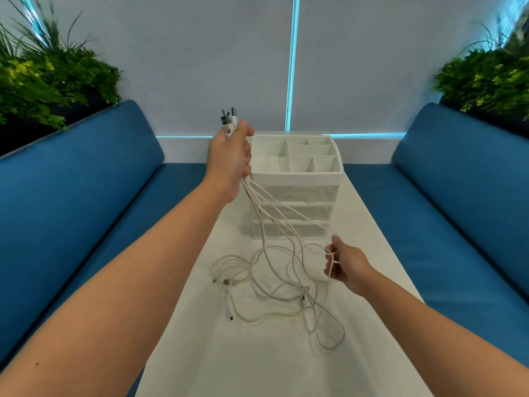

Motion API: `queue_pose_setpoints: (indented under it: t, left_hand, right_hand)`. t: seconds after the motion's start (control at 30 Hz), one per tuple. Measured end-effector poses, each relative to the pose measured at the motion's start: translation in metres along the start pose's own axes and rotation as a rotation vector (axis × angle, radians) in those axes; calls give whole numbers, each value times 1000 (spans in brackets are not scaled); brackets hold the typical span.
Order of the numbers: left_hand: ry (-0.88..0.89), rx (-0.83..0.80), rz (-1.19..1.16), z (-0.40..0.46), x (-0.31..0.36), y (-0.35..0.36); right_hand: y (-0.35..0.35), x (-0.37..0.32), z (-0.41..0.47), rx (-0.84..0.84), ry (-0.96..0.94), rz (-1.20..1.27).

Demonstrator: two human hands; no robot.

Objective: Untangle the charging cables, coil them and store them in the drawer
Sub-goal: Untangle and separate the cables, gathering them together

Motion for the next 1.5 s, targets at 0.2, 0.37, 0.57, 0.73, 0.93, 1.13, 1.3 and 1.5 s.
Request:
queue_pose_setpoints:
  t: [0.2,0.37,0.57,0.73,0.93,1.13,1.3,1.5]
  left_hand:
    - [-35,-18,-27,-5,-16,-7]
    - [-72,-62,-65,-12,-25,-5]
    - [-86,-130,-108,-18,-25,-4]
    - [-106,-170,-146,-21,-27,-7]
    - [-182,-142,-302,-24,-36,-12]
    - [-117,-180,-246,-24,-37,-13]
    - [-113,-187,-42,-30,-45,-20]
    - [-174,-194,-6,-31,-55,-17]
  right_hand:
    - [5,-1,0,145,-219,-468]
    - [48,-41,-38,83,-681,-1072]
    - [101,-79,-103,-209,-941,-968]
    - [118,-96,-123,-229,-941,-648]
    - [124,-96,-113,-166,-886,-646]
    - [121,-92,-109,-186,-823,-493]
    - [110,-98,-107,-146,-728,-285]
    - [104,-94,-107,-104,-721,-333]
Point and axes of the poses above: each hand's wrist, its own z-axis towards the middle knuckle, its own y-axis out of the palm, x = y × z, the point moved 6 cm from there along z, towards the middle knuckle, and after that the axes turned 10 degrees about y, right-handed, at the moved point
